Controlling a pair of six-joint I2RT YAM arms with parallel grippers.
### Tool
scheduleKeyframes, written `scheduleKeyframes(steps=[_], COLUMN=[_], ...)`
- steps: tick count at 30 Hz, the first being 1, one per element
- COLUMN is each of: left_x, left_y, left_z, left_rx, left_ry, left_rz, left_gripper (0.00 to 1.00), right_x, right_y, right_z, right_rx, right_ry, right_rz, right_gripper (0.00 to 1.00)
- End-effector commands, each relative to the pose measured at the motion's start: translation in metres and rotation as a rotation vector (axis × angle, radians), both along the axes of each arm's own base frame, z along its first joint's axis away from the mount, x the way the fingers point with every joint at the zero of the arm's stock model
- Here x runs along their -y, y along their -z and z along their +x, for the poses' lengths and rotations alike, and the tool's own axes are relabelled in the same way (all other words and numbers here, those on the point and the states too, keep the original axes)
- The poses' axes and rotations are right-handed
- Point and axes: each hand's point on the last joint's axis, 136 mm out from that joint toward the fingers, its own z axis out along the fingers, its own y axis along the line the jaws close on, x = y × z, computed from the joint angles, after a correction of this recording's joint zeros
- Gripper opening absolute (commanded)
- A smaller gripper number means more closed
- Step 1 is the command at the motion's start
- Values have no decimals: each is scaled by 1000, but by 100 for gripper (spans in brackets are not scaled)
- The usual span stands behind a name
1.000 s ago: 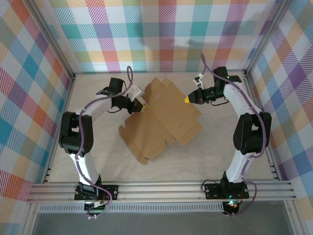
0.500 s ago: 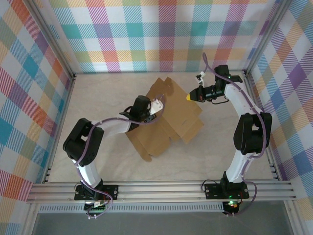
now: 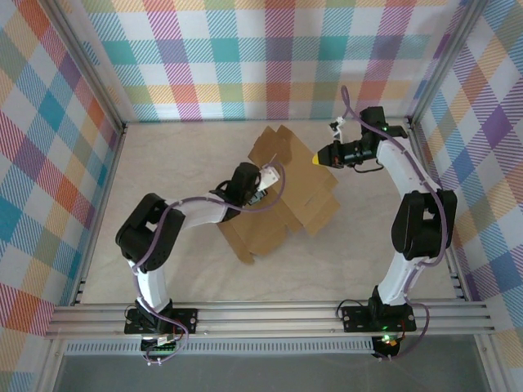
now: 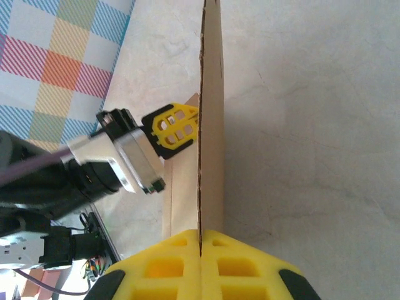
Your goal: Fold the paper box
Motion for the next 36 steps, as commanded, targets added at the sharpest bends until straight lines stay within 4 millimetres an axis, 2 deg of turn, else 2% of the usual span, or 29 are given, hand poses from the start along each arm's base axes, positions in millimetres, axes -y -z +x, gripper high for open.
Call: scheduleKeyframes(steps=[1, 6, 10, 12, 18, 24, 28, 32, 36], left_x=[28, 31, 32, 31, 36, 53, 61, 58, 58], left_y=[-41, -38, -33, -31, -19, -16, -1, 3, -7], left_z=[-10, -15, -18, -15, -11, -6, 0, 2, -1], left_rx=[-148, -360, -386, -335, -36, 181, 287, 302, 248], left_ry=[139, 253, 285, 260, 143, 67, 15, -18, -8], left_rz=[-294, -422, -422, -385, -65, 154, 339, 363, 262], left_gripper=[0, 1, 1, 1, 1, 1, 1, 0, 1], right_x=[-4, -5, -5, -5, -6, -6, -6, -6, -5], right_y=[-22, -24, -24, -24, -26, -27, -29, -29, -27], right_z=[0, -2, -2, -2, 0, 1, 2, 1, 1], right_rx=[94, 100, 102, 104, 103, 107, 109, 108, 106], right_ry=[-23, -28, -27, -26, -24, -25, -24, -24, -22], right_rz=[30, 38, 38, 38, 52, 51, 53, 50, 46], right_gripper=[0, 0, 0, 0, 0, 0, 0, 0, 0])
